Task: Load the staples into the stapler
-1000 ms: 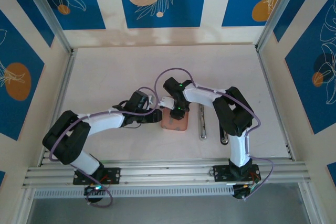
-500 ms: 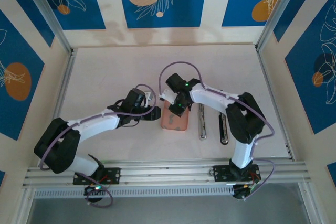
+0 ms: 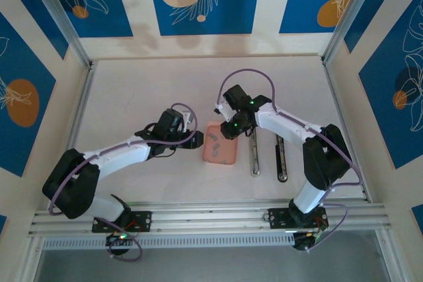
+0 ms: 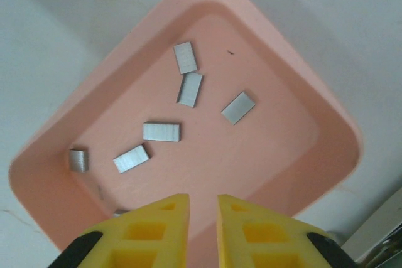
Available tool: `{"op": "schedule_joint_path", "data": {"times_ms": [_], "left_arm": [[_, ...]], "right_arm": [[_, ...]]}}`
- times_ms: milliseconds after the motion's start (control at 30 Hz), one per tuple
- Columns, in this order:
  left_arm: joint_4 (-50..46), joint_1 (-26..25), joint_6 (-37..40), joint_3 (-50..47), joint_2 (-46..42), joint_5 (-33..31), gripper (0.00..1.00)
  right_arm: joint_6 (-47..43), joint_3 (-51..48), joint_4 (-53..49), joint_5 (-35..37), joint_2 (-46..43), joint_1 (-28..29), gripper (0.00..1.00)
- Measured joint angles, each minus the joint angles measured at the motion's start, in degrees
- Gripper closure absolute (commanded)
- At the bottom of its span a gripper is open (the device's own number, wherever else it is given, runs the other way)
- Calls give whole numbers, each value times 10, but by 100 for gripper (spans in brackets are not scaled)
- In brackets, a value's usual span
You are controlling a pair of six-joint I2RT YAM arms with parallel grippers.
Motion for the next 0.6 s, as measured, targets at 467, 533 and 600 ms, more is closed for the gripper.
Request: {"op": "schedule_joint_path", "data": {"times_ms": [467,533,600], "left_arm": [[73,1,-67,-34,37,35,46],[87,5,-78,-52,29,36,46],[103,12,-88,-72,16,35,45]], "right_arm": [[-14,23,7,-78,34,14,52],[-91,20,13,-112,34,2,53],[-180,20,12,-151,34,-15,54]]}}
